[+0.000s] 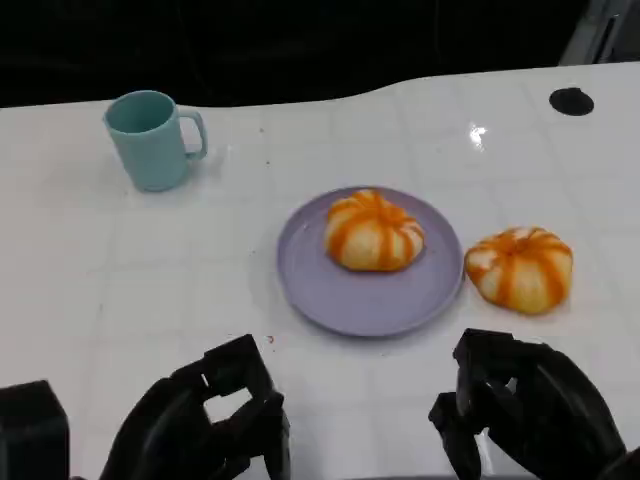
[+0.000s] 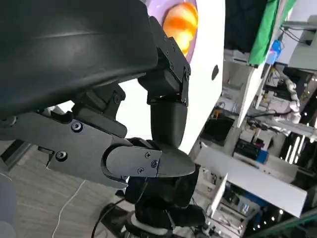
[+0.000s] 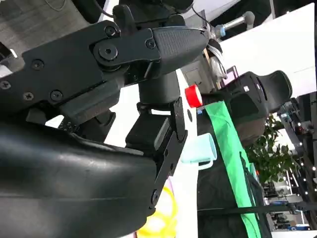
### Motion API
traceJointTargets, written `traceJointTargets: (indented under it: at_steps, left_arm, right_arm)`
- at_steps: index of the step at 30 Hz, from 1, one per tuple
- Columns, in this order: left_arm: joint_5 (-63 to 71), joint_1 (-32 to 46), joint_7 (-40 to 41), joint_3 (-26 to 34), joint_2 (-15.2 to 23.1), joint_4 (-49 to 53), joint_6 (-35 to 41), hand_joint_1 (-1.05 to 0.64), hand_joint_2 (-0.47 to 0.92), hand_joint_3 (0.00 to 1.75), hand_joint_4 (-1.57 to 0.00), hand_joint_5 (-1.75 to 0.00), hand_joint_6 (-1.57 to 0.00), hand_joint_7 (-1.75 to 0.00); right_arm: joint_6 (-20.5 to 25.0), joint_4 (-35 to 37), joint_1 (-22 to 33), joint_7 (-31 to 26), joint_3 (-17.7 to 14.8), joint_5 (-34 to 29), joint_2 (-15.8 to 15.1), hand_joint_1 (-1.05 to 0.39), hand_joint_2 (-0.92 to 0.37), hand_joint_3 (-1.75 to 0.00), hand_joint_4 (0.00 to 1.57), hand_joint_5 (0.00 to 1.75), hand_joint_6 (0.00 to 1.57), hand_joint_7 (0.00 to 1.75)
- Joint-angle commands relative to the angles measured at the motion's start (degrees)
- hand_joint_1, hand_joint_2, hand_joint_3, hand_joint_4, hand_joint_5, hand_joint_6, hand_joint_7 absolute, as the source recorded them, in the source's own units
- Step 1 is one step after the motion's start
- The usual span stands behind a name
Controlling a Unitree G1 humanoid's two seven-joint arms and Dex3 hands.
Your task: Grasp the bread from the table and place it into the plate.
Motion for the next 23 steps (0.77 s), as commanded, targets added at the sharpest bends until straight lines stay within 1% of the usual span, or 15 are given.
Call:
traceJointTargets:
  at_steps: [1,15,23]
  left_arm:
    - [0.4,-0.5,-2.5,0.5,-0.4,2.6,-1.7,-0.57,0.92,0.33,-0.89,-1.75,-0.67,-1.75]
    - [0.7,-3.6,-5.0,2.5,-1.3,6.5,-3.5,-0.59,0.92,0.29,-0.88,-1.75,-0.66,-1.75]
    - [1.2,-4.7,-5.6,3.3,-1.3,8.4,-4.3,-0.59,0.92,0.29,-0.88,-1.75,-0.67,-1.75]
  right_arm:
    - [-0.9,1.1,-0.8,0.6,-0.8,0.2,-0.9,-0.96,-0.92,-0.33,1.20,1.63,1.04,1.48]
    - [-1.1,3.0,-2.0,0.2,-0.6,-0.2,0.0,-0.96,-0.92,-0.32,1.20,1.64,1.04,1.49]
    - [-1.9,4.0,-2.5,-0.3,-0.4,-1.4,0.0,-0.96,-0.92,-0.34,1.19,1.66,1.04,1.50]
